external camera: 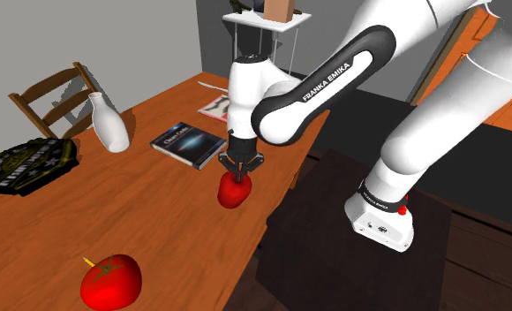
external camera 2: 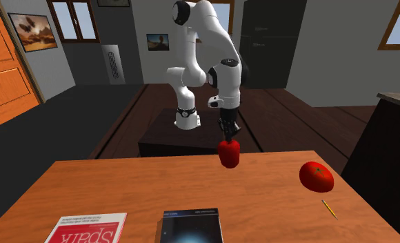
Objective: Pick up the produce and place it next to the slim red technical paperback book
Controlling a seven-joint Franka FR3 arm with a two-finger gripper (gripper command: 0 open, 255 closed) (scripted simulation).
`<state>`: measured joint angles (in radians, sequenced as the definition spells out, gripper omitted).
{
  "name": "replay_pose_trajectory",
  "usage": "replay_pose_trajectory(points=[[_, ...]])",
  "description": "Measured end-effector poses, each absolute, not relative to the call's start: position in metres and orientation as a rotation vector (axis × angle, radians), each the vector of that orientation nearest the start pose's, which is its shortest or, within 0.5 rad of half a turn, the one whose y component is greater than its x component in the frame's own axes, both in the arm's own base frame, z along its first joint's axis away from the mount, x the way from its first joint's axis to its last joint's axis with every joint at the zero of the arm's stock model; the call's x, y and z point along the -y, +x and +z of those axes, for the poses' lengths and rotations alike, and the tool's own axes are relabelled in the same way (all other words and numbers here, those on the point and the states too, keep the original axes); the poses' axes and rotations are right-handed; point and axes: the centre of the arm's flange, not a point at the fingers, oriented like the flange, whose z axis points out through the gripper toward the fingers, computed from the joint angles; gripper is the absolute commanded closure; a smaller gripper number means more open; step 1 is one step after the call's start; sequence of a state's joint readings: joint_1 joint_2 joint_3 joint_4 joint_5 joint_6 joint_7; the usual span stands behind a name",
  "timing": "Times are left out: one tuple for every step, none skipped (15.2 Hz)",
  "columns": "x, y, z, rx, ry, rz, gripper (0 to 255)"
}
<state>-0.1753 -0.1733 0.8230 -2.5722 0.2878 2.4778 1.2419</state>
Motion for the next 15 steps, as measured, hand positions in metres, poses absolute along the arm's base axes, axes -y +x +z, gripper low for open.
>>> replay_pose_trajectory(points=[[-0.261,0.358,0.314,-1.233,-2.821,0.032,255],[-0.261,0.358,0.319,-1.233,-2.821,0.033,255],[-0.261,0.358,0.325,-1.233,-2.821,0.033,255],[-0.261,0.358,0.330,-1.233,-2.821,0.033,255],[-0.261,0.358,0.336,-1.233,-2.821,0.033,255],[-0.261,0.358,0.340,-1.233,-2.821,0.033,255],[-0.261,0.358,0.345,-1.233,-2.821,0.033,255],[-0.262,0.357,0.349,-1.233,-2.821,0.033,255],[-0.261,0.358,0.355,-1.233,-2.821,0.033,255],[-0.262,0.359,0.360,-1.233,-2.821,0.033,255],[-0.261,0.358,0.366,-1.233,-2.821,0.033,255],[-0.261,0.358,0.372,-1.233,-2.821,0.033,255],[-0.261,0.358,0.377,-1.233,-2.821,0.033,255],[-0.261,0.359,0.381,-1.233,-2.821,0.033,255],[-0.261,0.358,0.387,-1.233,-2.821,0.033,255]])
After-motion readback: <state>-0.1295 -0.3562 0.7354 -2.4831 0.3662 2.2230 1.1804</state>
